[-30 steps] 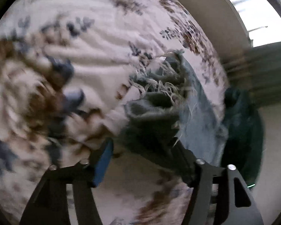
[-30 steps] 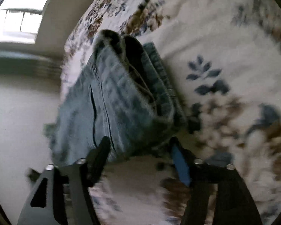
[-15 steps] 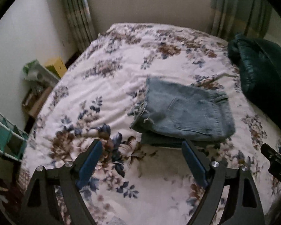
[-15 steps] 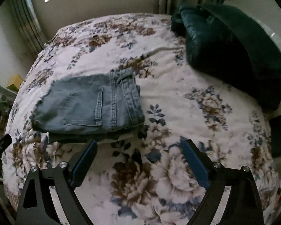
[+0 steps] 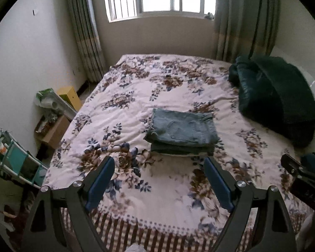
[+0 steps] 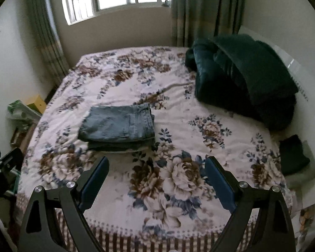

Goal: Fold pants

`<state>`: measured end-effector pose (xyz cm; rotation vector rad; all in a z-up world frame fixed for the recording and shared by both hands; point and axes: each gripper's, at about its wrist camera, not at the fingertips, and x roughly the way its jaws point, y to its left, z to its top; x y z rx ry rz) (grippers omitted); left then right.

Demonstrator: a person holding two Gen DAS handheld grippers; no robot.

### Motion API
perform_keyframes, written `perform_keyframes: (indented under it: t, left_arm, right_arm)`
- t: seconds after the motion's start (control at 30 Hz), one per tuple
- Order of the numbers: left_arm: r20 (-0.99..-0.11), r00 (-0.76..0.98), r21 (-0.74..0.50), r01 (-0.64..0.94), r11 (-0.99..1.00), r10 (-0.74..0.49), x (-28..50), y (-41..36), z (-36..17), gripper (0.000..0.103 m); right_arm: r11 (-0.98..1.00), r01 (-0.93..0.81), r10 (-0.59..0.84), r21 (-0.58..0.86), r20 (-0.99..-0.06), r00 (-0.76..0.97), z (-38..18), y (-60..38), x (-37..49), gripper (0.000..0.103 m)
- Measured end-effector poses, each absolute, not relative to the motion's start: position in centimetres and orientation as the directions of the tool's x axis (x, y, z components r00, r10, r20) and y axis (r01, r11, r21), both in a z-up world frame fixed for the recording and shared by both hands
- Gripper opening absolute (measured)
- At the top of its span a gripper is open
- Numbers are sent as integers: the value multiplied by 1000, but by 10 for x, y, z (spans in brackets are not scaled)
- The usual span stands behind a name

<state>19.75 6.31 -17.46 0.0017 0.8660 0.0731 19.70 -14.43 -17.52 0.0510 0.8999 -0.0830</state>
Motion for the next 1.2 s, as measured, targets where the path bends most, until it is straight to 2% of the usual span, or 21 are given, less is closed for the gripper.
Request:
perform_keyframes:
  t: [0.27, 0.6, 0.87, 1.2]
  left_arm:
    - [-709, 703, 24, -54, 998, 55, 117, 60, -96, 86]
    - [-689, 724, 10, -37, 999, 34, 64, 76, -39, 86]
    - [-702, 709, 33, -57, 998, 64, 40, 80, -10, 87]
    - [-763, 644, 22, -55, 998, 52, 44, 75, -7, 87]
  right_arm:
    - [999, 42, -36, -10, -730, 682, -74, -134, 93, 94]
    - [998, 29, 11, 46, -689, 725, 16, -116, 13, 94]
    - [998, 25, 21, 57, -693, 720, 62, -108, -15, 94]
    - [999, 20, 24, 49, -749, 663, 85, -110, -11, 94]
